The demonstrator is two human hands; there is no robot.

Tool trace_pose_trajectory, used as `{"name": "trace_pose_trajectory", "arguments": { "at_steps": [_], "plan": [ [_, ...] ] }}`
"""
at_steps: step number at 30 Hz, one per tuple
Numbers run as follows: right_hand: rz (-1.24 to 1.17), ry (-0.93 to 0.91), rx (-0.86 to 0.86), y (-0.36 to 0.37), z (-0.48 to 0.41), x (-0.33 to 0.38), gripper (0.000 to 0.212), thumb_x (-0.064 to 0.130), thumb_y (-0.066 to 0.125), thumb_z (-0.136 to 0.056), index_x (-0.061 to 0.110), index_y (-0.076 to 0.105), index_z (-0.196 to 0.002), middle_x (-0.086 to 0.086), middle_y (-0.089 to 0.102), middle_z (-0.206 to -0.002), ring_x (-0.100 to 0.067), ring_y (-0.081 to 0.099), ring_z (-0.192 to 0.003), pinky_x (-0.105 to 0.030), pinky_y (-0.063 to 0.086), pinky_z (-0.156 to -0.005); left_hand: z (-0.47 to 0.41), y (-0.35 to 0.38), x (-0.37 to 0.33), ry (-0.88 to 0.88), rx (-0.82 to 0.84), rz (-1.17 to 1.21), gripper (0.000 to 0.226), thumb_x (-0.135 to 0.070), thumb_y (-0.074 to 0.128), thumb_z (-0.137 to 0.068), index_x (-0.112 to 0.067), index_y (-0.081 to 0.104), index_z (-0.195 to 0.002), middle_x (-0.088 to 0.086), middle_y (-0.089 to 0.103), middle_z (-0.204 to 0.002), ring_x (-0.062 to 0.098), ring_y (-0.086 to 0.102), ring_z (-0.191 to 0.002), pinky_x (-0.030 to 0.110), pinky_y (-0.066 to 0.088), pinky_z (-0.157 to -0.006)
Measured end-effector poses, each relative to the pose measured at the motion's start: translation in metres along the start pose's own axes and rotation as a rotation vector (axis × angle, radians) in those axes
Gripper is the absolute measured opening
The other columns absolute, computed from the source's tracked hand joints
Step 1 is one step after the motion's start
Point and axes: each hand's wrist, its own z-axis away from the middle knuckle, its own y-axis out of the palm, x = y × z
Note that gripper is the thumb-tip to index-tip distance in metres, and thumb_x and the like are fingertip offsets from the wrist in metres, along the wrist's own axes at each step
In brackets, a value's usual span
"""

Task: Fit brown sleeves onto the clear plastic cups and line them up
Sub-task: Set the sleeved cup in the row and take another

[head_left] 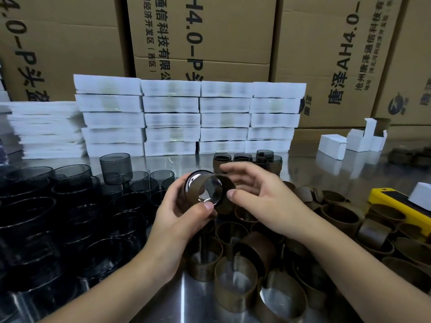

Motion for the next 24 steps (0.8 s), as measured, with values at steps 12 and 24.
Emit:
{"name": "trace_pose_trajectory", "arguments": {
  "at_steps": [12,24],
  "plan": [
    [0.011,0.033,-0.034,-0.005,-0.005,-0.007,0.018,0.01,0.064,-0.087,0.021,0.065,-0.102,-0.016,0.068,-0.106,-0.012,0.062,-0.085,-0.026,0.052,-0.079,0.001,-0.001,-0.005,-0.005,0.043,0.032,0.054,-0.027,0.068,-0.055,-0.026,0.071,-0.109,0.014,0.071,-0.11,0.029,0.069,-0.102,0.036,0.057,-0.071],
    [-0.004,0.255,0.08,-0.004,-0.006,-0.011,0.078,0.081,0.036,-0.063,0.026,0.068,-0.107,-0.009,0.073,-0.096,-0.025,0.07,-0.083,-0.037,0.054,-0.088,0.004,0.004,-0.012,-0.148,0.197,0.148,0.074,-0.051,0.086,-0.061,-0.01,0.066,-0.119,0.017,0.066,-0.122,0.03,0.065,-0.11,0.037,0.056,-0.08]
  ]
}}
